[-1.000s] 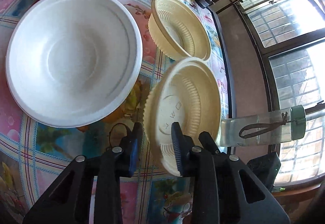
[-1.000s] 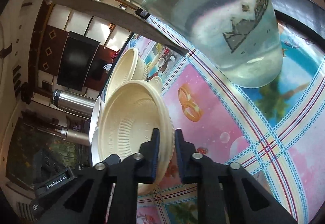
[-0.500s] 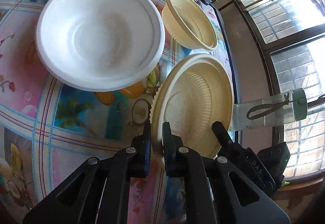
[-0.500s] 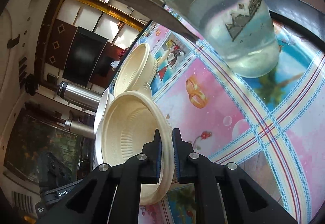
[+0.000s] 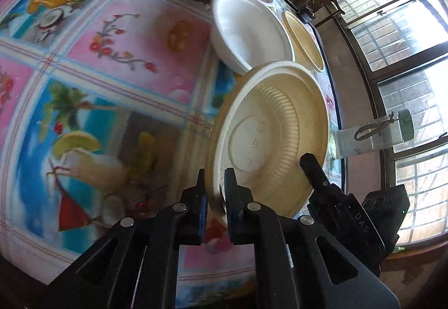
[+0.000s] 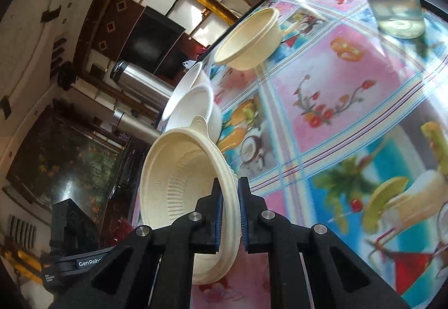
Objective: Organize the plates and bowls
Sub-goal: 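Carry the beige bowl onto the red plate stack and open both tools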
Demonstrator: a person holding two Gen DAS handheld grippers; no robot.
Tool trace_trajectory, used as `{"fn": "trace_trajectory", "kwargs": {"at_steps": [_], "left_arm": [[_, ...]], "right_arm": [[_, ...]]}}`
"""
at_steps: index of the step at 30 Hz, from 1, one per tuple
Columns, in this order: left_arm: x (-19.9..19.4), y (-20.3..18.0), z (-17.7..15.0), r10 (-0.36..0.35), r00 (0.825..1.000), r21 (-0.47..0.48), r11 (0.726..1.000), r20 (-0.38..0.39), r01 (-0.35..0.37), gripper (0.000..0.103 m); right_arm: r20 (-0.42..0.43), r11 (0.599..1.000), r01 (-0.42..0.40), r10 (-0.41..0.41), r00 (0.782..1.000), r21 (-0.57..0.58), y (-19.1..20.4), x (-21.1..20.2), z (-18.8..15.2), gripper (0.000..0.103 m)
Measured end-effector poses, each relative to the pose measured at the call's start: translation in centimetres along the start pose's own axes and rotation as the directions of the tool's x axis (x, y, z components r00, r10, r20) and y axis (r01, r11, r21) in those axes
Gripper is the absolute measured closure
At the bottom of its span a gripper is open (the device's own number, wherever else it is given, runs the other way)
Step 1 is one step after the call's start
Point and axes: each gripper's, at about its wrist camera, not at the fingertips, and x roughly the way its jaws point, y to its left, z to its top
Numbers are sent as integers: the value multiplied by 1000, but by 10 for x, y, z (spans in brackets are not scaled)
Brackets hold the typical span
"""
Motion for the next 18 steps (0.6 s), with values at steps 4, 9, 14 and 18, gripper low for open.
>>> {"fn": "trace_trajectory", "kwargs": {"at_steps": [4,9,14,18], "left_arm": [[-27,30,-15,16,999,6,1000,46,-16,92],[-65,62,-38,63,989,35,997,131,-68,92],[-96,89,-50,70,980,29,997,188,-77,91],[-122,105,-55,71,970,28,996,235,-79,91]], "right_arm": [[5,991,-21,21,1000,-132,39,3,-31,92],[-23,986,-50,47,999,-160,69,11,-67,92],[-88,979,-99,85,992,-175,101,24,-84,92],[-104,967,-136,115,988,-216,129,25,-97,92]]}}
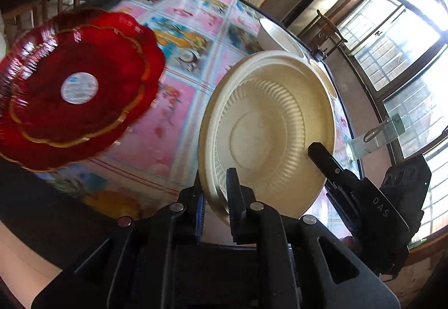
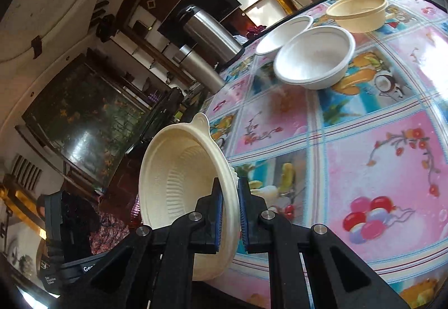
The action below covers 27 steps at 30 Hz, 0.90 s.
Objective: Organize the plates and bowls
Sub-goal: 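Carry the beige bowl onto the red plate stack and open both tools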
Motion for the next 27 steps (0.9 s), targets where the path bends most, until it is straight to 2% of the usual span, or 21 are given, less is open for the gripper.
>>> {"fn": "trace_trajectory", "kwargs": {"at_steps": [6,12,18,27], "left_arm": [[-35,27,5,10,997,-14,1000,76,-9,91],[-56,75,20,64,988,-92,994,140,-51,91],[-62,117,30,130,976,-176,979,172,-99,91],[-52,158,50,210,961,-231,959,178,-166,91]], "right_arm": [[-33,998,-41,40,999,-39,42,15,-4,92],[-108,997,-60,54,993,-50,84,60,-6,92],[-169,995,-68,55,984,-75,118,107,-18,93],[-212,992,-44,19,977,-115,139,154,-35,93]]}}
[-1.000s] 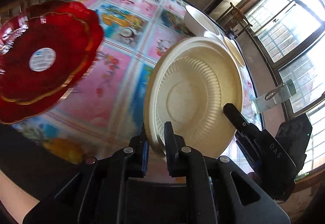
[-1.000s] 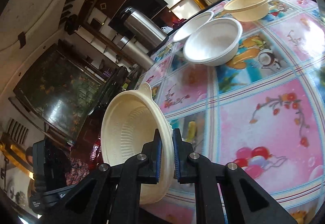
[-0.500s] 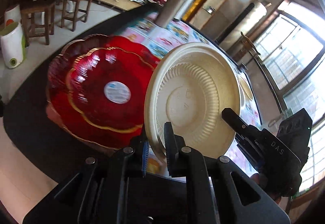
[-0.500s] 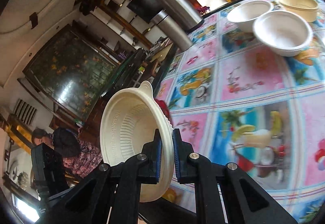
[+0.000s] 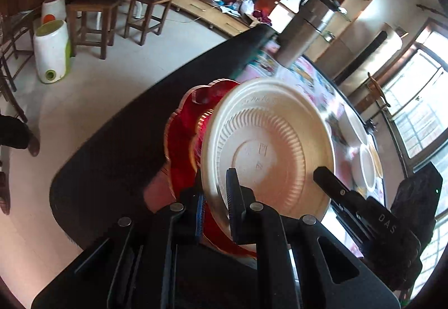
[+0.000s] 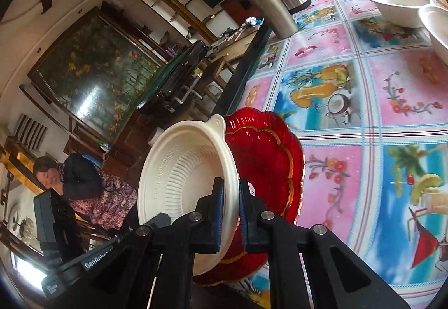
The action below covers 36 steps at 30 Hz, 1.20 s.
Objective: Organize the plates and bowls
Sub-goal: 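Carry the beige bowl onto the red plate stack and open both tools, then reach both tools to a white foam bowl and close on its rim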
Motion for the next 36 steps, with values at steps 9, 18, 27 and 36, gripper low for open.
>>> {"fn": "trace_trajectory", "kwargs": {"at_steps": [9,18,27,36], "left_arm": [[13,-9,2,65,998,74,995,11,-66,91],[-8,-9,3,114,988,89,988,108,-124,91],[-12,-20,-2,183,977,136,971,106,-197,50],[-47,-57,-19,139,969,208,961,206,-182,50]], "right_arm": [[23,999,49,-49,999,11,-12,9,-1,93],[154,999,52,-53,987,7,-24,-23,1,60],[255,997,71,-79,964,41,-52,-79,4,59],[350,976,142,-193,917,167,-124,-138,0,58]]}}
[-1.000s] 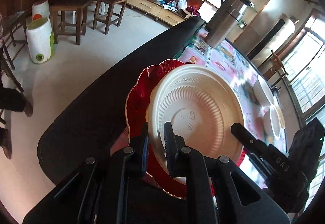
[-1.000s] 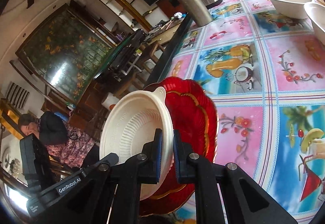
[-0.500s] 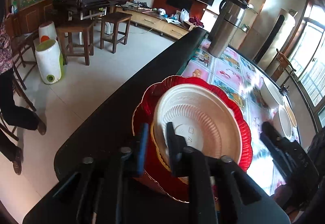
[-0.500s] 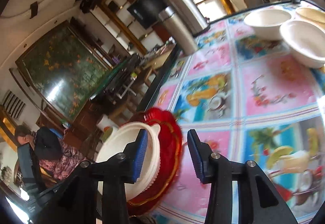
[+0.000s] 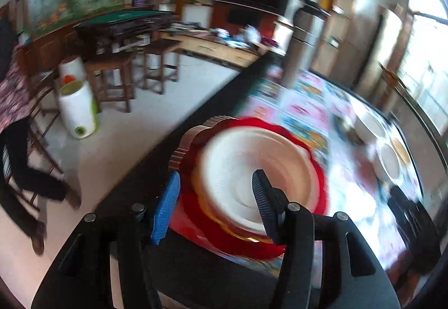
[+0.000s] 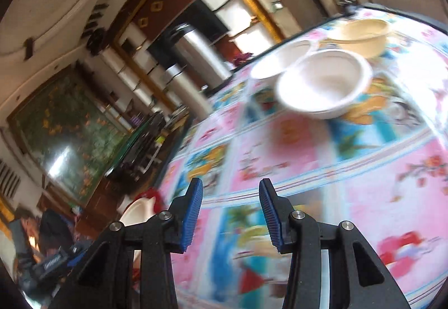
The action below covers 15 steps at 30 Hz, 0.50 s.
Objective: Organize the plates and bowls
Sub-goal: 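Reach both tools to a white foam bowl and close on its rim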
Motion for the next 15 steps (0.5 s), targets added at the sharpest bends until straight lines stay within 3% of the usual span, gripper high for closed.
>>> {"fn": "trace_trajectory", "kwargs": {"at_steps": [4,9,15], "left_arm": [[-9,-52,-9,-91,996,135,987,-21,93,50],[-18,-118,-19,-202,975,274,936,-87,219,42],[-6,-175,-31,-241,954,363,885,-178,291,41]], "right_arm": [[40,999,6,-8,999,54,-23,-12,13,58],[86,999,18,-21,996,37,-39,-29,29,58],[98,994,50,-59,993,96,-77,-42,46,52]]}}
